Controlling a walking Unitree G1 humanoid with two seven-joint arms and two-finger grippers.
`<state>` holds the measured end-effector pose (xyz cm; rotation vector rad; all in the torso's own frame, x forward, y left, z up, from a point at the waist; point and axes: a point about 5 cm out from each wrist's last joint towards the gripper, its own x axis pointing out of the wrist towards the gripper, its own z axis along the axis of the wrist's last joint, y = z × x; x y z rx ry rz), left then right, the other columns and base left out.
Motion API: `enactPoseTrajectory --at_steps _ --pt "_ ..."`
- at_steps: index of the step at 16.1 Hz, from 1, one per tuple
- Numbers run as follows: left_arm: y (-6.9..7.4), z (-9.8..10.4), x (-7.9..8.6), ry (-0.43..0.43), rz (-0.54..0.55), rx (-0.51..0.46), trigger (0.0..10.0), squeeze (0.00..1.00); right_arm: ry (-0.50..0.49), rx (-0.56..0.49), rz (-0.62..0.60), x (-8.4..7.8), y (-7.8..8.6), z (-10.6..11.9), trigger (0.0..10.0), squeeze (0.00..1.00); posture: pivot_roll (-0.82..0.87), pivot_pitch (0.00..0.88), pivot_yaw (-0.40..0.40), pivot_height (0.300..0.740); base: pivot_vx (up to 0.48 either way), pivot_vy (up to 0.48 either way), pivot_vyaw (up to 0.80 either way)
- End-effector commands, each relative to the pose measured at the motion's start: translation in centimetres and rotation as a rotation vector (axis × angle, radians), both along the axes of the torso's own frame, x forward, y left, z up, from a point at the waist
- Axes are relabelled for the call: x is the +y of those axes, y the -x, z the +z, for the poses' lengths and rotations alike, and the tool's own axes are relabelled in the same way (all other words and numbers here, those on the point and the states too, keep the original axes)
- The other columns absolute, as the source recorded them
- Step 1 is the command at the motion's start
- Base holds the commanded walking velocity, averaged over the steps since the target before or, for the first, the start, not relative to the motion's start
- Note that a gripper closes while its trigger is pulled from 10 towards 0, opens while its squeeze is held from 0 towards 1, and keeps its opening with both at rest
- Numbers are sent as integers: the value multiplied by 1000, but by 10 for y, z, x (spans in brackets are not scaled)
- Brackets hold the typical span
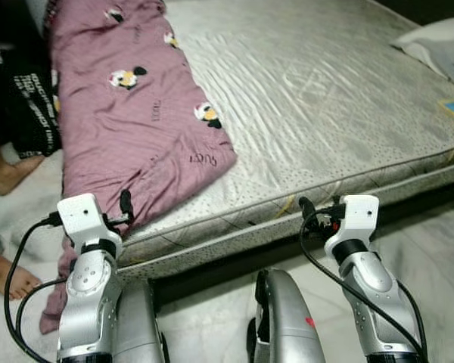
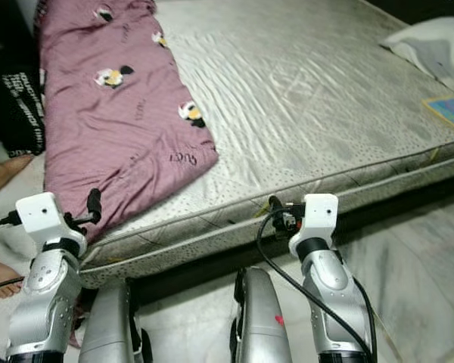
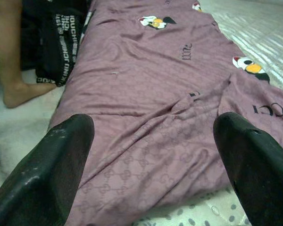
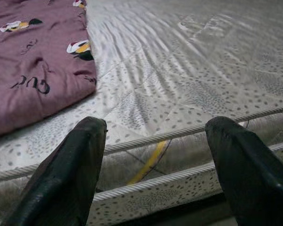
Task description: Clean up the room
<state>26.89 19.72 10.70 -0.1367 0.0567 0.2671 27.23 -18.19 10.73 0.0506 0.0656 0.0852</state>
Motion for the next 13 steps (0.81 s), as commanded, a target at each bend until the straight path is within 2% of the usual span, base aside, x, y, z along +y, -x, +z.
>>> enactPoseTrajectory --at_steps 1,5,9,11,13 --pt "-2 -1 5 -2 25 2 10000 0 -1 -5 -7 -3 2 3 10000 0 -91 180 -30 509 0 0 0" --pt "-9 -7 15 2 69 26 10000 0 18 7 -21 -11 9 5 10000 0 -124 219 -42 494 0 0 0" --pt "-24 -11 30 -11 96 39 10000 0 64 42 -51 -30 26 8 10000 0 -167 271 -71 494 0 0 0" --pt "-41 -6 42 -9 119 24 10000 0 78 62 -46 -34 32 9 10000 0 -182 286 -82 494 0 0 0" --pt "-55 -2 35 6 84 29 10000 0 80 75 -38 -33 33 8 10000 0 -182 288 -83 494 0 0 0"
